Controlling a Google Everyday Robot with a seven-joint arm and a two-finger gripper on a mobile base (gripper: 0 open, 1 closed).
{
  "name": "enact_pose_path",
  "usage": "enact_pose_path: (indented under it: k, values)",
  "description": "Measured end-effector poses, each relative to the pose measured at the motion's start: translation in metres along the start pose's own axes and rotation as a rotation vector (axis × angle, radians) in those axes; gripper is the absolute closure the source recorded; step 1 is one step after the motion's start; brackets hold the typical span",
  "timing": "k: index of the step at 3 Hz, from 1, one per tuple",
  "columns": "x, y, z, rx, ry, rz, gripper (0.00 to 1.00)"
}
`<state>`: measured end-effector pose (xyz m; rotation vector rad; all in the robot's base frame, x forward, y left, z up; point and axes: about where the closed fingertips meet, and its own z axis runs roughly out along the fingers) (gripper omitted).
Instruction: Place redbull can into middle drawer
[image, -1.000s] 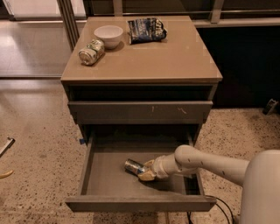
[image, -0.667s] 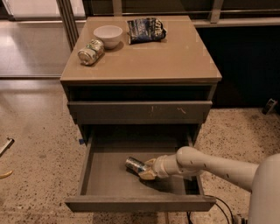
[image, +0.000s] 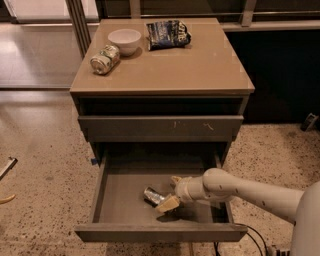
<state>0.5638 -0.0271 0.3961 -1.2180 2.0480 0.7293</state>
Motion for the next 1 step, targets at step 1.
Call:
enact_pose_path:
  k: [1]
  values:
    - [0.0000,0.0000,0.0000,0.000,0.000,0.000,0.00]
